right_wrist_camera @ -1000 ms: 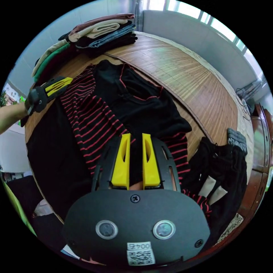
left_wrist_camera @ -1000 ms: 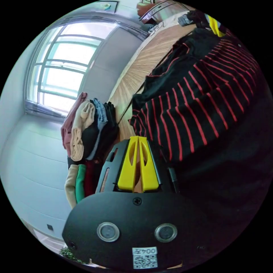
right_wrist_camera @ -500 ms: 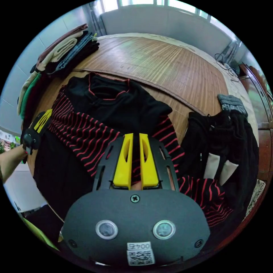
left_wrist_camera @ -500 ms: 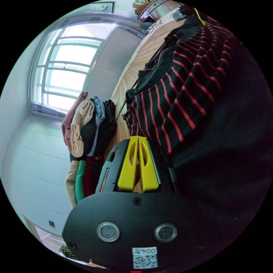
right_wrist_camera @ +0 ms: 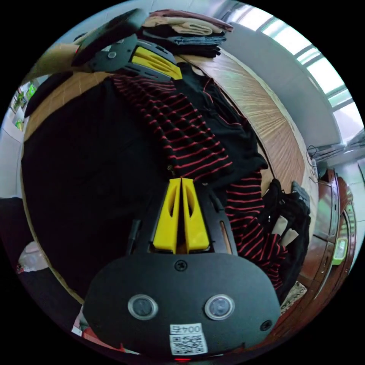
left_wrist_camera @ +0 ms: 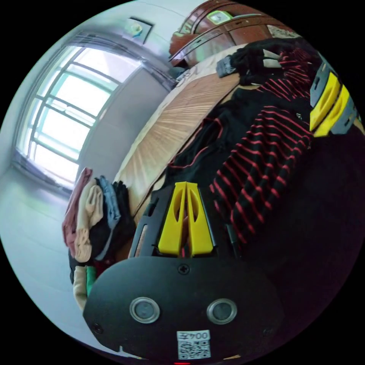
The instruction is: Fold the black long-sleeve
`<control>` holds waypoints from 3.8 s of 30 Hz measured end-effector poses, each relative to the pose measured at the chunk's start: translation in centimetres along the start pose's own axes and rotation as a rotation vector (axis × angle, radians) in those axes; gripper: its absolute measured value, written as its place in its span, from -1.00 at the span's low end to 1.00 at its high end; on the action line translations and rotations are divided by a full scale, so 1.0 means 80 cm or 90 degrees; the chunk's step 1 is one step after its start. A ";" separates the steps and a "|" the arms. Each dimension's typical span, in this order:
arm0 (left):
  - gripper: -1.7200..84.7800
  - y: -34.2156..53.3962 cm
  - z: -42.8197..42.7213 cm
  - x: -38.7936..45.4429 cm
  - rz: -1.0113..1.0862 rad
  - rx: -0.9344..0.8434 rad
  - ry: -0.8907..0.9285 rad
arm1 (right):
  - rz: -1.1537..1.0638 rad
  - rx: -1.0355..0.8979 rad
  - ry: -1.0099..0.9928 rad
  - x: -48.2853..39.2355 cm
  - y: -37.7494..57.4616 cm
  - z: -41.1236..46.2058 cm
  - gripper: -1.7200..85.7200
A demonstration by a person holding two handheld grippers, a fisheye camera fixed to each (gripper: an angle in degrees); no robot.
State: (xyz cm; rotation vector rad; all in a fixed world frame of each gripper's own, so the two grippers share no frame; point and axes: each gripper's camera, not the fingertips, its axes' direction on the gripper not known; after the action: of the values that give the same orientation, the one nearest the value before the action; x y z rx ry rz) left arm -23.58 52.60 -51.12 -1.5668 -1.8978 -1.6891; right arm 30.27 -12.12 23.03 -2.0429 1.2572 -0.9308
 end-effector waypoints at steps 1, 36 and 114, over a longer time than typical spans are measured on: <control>-0.95 -0.010 0.014 0.011 0.016 -0.023 0.008 | 0.001 0.000 0.014 0.003 0.001 -0.003 -0.94; -0.95 0.126 0.004 0.049 -0.246 -0.194 -0.014 | 0.170 0.065 -0.121 0.078 0.023 0.030 -0.87; -0.95 0.422 -0.141 0.320 -0.004 -0.255 0.180 | 0.628 -0.145 -0.166 0.052 0.345 0.003 -0.79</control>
State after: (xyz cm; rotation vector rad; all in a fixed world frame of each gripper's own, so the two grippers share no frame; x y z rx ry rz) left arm -15.03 52.11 -8.16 -1.3406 -1.4953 -2.2595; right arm 17.41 -27.04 3.21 -1.3089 1.9601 -0.0587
